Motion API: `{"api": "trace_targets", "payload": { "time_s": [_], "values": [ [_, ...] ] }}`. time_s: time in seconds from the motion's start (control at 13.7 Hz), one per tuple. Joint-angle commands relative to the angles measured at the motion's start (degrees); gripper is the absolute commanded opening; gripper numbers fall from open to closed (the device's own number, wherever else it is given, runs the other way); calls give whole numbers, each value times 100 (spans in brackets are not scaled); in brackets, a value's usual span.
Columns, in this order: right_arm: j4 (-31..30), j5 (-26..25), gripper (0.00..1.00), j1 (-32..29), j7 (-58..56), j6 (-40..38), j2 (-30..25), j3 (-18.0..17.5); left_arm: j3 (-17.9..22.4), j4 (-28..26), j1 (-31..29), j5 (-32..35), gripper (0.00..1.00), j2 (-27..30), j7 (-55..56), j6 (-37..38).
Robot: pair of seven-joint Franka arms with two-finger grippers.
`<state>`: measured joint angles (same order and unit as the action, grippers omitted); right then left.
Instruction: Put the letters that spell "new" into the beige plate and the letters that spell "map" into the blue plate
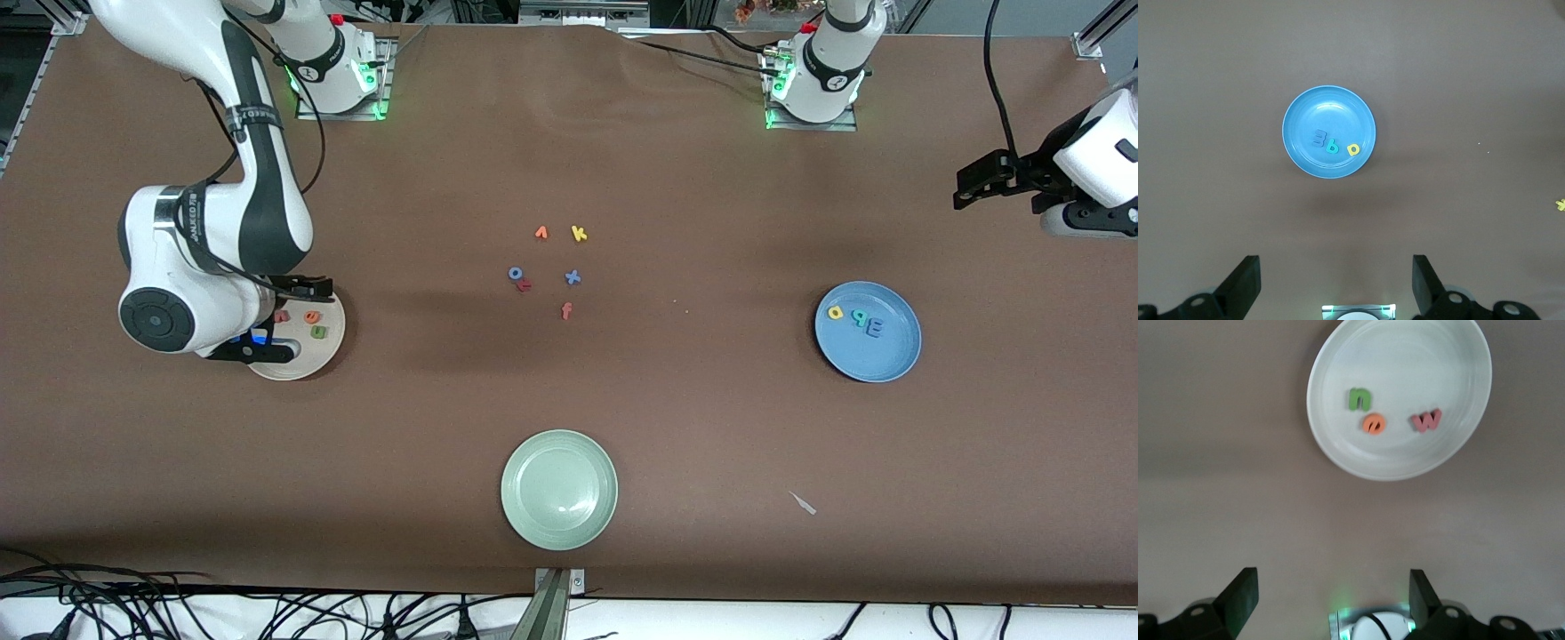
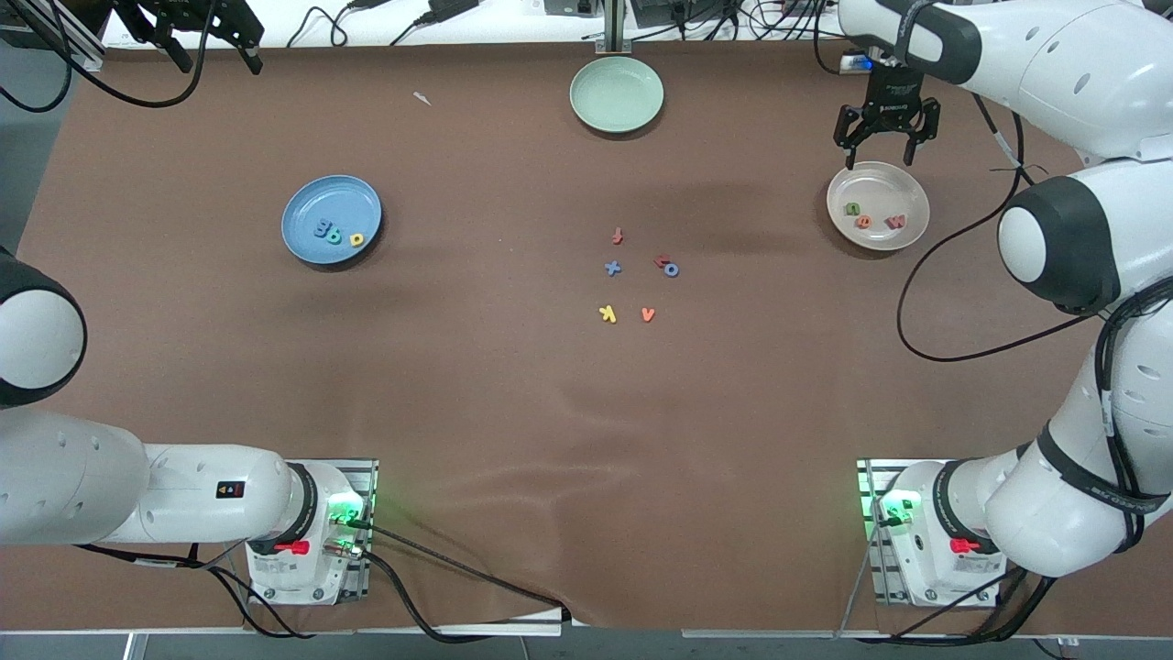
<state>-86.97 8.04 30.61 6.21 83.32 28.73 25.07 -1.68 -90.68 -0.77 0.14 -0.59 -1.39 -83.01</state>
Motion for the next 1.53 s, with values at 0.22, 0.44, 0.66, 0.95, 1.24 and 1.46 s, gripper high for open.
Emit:
{"api": "trace_targets", "payload": {
  "time_s": [0.22,0.44,0.66,0.95,1.24,1.46],
  "values": [
    [261,-469,100,-500,-32,-545,-743,-718,1,183,-2,-111,100,-73,-19,127],
    [-249,-1067,100,-1186,-32,-185,-1517,-1633,1,183,-2,-111,100,-73,-19,127],
    [-506,-1112,100,-1786,20,167,-2115,-2041,1,183,-2,-111,100,-73,-10,127],
    [-497,-1024,100,-2322,390,377,-2696,-2076,1,183,-2,-111,100,-73,-19,127],
    [-523,-708,100,-2631,284,457,-2776,-2103,1,183,-2,-111,100,-73,-19,127],
    [-515,-760,100,-2683,293,493,-2750,-2111,1,191,-2,-111,100,-73,-19,127]
  ]
}}
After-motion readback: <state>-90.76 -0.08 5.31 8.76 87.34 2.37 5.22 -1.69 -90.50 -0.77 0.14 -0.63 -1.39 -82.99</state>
